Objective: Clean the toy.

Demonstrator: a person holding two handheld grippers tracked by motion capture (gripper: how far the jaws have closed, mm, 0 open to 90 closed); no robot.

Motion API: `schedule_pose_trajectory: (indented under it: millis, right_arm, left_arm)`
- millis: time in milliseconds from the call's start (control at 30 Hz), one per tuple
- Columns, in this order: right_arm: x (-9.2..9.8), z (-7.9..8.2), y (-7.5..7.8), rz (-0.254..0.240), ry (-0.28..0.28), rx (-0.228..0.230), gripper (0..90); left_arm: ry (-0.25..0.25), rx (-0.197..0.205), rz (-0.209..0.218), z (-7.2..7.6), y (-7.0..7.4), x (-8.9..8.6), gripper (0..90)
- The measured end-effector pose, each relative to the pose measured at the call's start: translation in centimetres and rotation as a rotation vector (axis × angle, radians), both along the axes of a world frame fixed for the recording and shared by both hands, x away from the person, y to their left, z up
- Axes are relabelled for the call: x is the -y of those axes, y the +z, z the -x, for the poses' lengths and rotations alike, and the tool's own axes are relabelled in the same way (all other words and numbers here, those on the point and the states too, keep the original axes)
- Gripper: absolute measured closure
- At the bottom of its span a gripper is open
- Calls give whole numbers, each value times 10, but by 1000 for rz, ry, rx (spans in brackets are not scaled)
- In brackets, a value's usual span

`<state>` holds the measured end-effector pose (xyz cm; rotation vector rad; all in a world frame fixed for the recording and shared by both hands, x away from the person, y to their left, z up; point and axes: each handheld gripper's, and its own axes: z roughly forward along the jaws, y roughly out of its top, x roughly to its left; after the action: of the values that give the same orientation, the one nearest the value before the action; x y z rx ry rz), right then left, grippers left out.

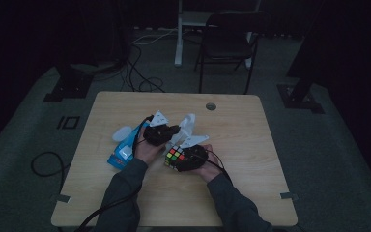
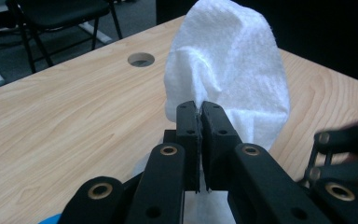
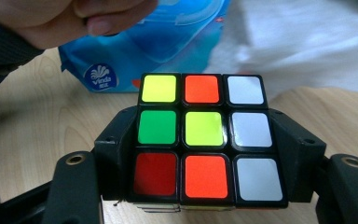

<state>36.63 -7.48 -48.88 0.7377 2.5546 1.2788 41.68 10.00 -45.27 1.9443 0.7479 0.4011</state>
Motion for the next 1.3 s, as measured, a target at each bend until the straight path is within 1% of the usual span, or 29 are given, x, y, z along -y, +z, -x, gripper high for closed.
schedule_pose_trajectory:
  millis: [167, 233, 267, 300, 333, 467, 567, 700, 767, 967, 1100, 1300]
  right_arm:
    - [-7, 2, -5, 11, 25, -5, 339]
    - [-10, 2, -6, 11, 37, -8, 339]
    - [-10, 3, -7, 13, 41, -8, 339]
    - [-11, 3, -8, 16, 45, -2, 339]
    - [-12, 3, -8, 17, 47, -2, 339]
    - [-11, 2, -8, 14, 47, 5, 339]
    - [-9, 0, -7, 11, 34, 7, 339]
    - [-4, -1, -3, 2, 17, 16, 339]
    - [-1, -2, -1, 0, 14, 25, 339]
    - [6, -4, 1, -2, -3, 33, 339]
    - [7, -3, 2, 3, 1, 43, 339]
    - [7, -3, 3, 4, 2, 48, 339]
  left_arm:
    - [-14, 6, 10, -1, 5, 6, 873]
    - [-22, 5, 26, -1, 7, 7, 873]
    - [-26, 3, 47, -1, 9, 8, 873]
    - [-31, 2, 51, -1, 10, 8, 872]
    - [-36, 3, 66, 0, 11, 8, 873]
    - [-48, 4, 83, 2, 14, 10, 872]
    - [-53, -3, 82, 3, 12, 11, 873]
    - [-58, -20, 73, 4, 5, 12, 872]
    - [-62, -29, 63, 5, 1, 12, 872]
    - [-73, -61, 37, 7, -10, 13, 871]
    - [-84, -65, 21, 7, -13, 14, 871]
    - [-79, -73, 14, 8, -17, 11, 872]
